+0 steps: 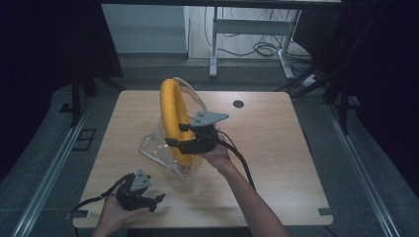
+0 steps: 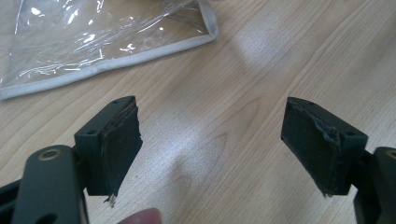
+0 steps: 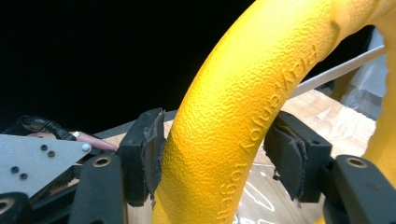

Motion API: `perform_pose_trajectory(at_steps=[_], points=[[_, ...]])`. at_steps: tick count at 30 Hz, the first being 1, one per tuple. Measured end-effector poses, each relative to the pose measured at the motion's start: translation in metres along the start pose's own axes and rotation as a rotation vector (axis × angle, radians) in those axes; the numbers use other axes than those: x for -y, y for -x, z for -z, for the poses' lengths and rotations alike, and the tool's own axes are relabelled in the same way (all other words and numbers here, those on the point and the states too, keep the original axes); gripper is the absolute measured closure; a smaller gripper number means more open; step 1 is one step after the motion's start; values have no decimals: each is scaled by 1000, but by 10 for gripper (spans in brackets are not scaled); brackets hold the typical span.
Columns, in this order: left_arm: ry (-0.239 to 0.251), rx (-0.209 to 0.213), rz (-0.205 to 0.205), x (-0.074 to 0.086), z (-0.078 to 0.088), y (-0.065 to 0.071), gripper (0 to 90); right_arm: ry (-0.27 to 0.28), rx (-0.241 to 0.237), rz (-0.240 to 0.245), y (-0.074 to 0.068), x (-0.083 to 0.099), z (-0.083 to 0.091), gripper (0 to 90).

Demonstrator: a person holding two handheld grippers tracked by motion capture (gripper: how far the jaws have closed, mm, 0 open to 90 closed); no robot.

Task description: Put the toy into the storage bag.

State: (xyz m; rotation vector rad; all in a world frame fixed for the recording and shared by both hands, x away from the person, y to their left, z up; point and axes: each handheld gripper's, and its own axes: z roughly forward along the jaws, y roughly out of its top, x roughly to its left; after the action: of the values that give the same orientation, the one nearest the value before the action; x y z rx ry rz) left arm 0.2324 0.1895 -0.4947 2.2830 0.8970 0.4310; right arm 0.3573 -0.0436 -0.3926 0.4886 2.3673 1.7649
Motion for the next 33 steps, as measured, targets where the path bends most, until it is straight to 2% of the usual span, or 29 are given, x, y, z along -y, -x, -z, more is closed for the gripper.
perform_pose_trajectory(at_steps=[7, 20, 26, 27, 32, 33], points=[[-6, 2, -6, 0, 0, 0, 198, 23, 39, 10, -3, 0, 12, 324], [-6, -3, -7, 0, 0, 0, 198, 38, 50, 16, -4, 9, 36, 328], [-8, -5, -8, 0, 0, 0, 198, 11, 75, 13, -1, 21, 53, 333], [-9, -5, -7, 0, 0, 0, 199, -13, 104, 10, 1, 27, 60, 335], [-9, -8, -4, 0, -1, 0, 198, -47, 141, -9, 5, 39, 71, 338], [-12, -9, -4, 0, -2, 1, 198, -73, 165, -22, 8, 47, 78, 339]])
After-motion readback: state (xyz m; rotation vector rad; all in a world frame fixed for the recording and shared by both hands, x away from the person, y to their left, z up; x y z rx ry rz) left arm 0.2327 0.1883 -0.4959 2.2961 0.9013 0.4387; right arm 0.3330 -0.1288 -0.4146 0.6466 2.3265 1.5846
